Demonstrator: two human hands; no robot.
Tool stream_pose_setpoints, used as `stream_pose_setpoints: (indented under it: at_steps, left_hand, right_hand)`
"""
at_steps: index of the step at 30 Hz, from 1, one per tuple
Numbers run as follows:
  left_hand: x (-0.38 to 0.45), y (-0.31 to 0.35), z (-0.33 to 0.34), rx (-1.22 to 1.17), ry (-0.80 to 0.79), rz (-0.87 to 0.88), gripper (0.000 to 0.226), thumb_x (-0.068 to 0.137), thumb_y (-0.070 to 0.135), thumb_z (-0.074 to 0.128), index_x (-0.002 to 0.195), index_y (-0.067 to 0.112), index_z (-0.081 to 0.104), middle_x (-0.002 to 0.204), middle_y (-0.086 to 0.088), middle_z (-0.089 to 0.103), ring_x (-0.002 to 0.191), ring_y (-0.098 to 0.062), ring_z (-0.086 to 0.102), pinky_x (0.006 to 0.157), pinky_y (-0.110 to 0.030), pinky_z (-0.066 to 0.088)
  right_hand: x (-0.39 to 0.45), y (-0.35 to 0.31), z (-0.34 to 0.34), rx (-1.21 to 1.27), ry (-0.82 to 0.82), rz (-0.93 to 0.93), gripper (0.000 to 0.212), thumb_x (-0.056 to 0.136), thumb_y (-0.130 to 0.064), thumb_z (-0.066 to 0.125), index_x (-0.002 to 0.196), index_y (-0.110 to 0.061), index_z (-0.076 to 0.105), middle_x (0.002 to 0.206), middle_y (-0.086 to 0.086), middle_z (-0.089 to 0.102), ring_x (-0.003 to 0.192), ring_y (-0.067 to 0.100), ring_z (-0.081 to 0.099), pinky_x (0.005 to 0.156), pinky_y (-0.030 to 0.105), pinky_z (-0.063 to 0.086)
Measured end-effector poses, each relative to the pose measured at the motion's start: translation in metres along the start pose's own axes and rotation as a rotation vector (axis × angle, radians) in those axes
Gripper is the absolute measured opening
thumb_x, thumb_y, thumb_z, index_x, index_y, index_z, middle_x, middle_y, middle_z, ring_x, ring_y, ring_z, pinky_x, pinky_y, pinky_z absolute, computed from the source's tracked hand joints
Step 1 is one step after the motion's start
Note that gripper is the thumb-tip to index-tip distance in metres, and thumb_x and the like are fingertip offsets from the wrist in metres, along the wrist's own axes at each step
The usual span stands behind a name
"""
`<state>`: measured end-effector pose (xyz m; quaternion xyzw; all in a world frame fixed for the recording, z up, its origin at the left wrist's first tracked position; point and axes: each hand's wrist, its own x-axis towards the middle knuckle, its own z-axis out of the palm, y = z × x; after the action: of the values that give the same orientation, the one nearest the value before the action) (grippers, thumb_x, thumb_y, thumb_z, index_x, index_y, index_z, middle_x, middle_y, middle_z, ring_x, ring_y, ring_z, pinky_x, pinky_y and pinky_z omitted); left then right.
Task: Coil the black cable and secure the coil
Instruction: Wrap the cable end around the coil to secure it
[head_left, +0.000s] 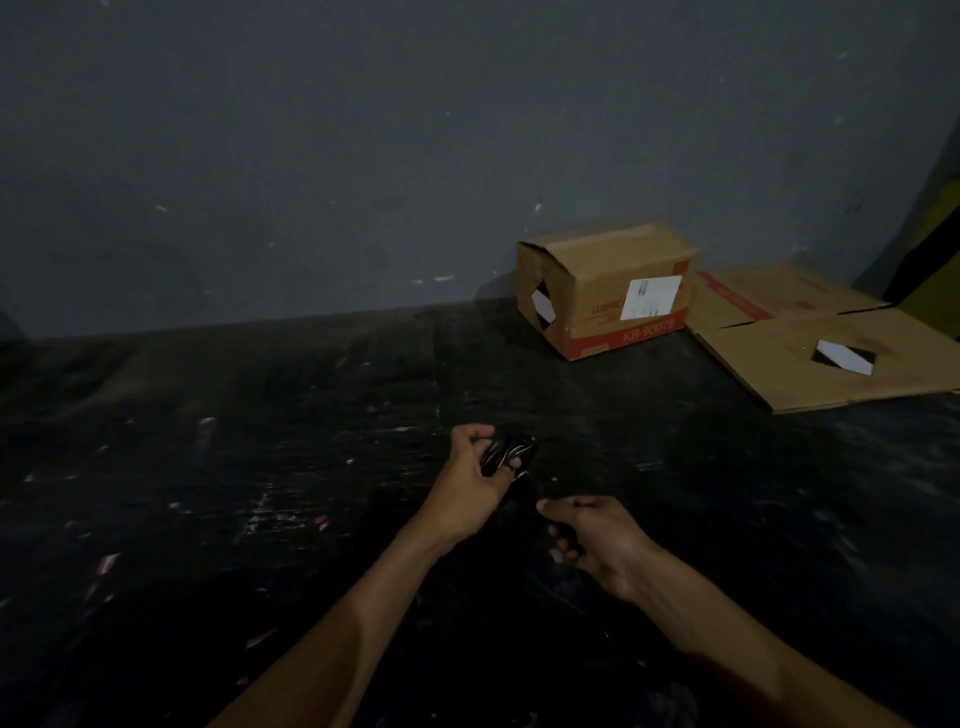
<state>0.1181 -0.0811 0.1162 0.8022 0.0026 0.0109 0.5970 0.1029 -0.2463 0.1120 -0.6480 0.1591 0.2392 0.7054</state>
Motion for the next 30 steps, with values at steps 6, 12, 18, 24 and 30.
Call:
stream_pose_setpoints:
  at_steps: [6,12,18,24,30]
  left_hand:
    - [-0.010,0.009,0.019,0.174,0.018,0.113,0.032,0.087,0.005,0.065,0.105,0.032,0.065,0.114,0.001,0.051,0.102,-0.003,0.055,0.089,-0.003,0.037]
    - [-0.017,0.003,0.035,0.272,0.073,0.141,0.033,0.090,0.011,0.064,0.110,0.036,0.070,0.118,0.003,0.039,0.120,-0.015,0.041,0.106,-0.021,0.032]
    - [-0.019,-0.002,0.032,0.248,0.025,0.124,0.032,0.097,0.017,0.055,0.122,0.034,0.065,0.121,0.000,0.044,0.120,-0.013,0.047,0.108,-0.019,0.034]
    - [-0.019,0.002,0.031,0.134,0.087,0.158,0.039,0.095,0.009,0.057,0.123,0.034,0.064,0.108,0.000,0.064,0.101,-0.007,0.060,0.087,-0.002,0.037]
    - [-0.018,-0.002,0.029,-0.085,0.224,0.005,0.057,0.083,0.008,0.071,0.107,0.056,0.050,0.084,-0.001,0.067,0.084,-0.017,0.067,0.079,-0.028,0.054]
  right_hand:
    - [0.001,0.005,0.010,0.058,0.077,-0.057,0.018,0.086,-0.009,0.065,0.069,-0.012,0.062,0.053,0.003,0.055,0.042,0.011,0.043,0.040,0.022,0.030]
    - [-0.001,0.008,0.013,0.380,-0.055,-0.014,0.017,0.095,-0.012,0.052,0.086,-0.012,0.067,0.068,0.003,0.061,0.058,0.012,0.050,0.051,0.025,0.038]
    - [0.001,0.008,0.006,0.464,-0.091,0.014,0.025,0.096,-0.010,0.048,0.077,-0.015,0.064,0.062,0.001,0.062,0.060,0.013,0.049,0.055,0.026,0.037]
    - [-0.001,0.003,0.006,0.475,-0.120,-0.008,0.021,0.095,-0.007,0.049,0.079,-0.013,0.061,0.070,0.004,0.058,0.061,0.013,0.048,0.057,0.025,0.035]
    - [-0.008,0.005,0.006,0.290,-0.081,-0.047,0.011,0.092,-0.008,0.058,0.083,-0.011,0.064,0.070,0.006,0.065,0.060,0.014,0.055,0.055,0.023,0.040]
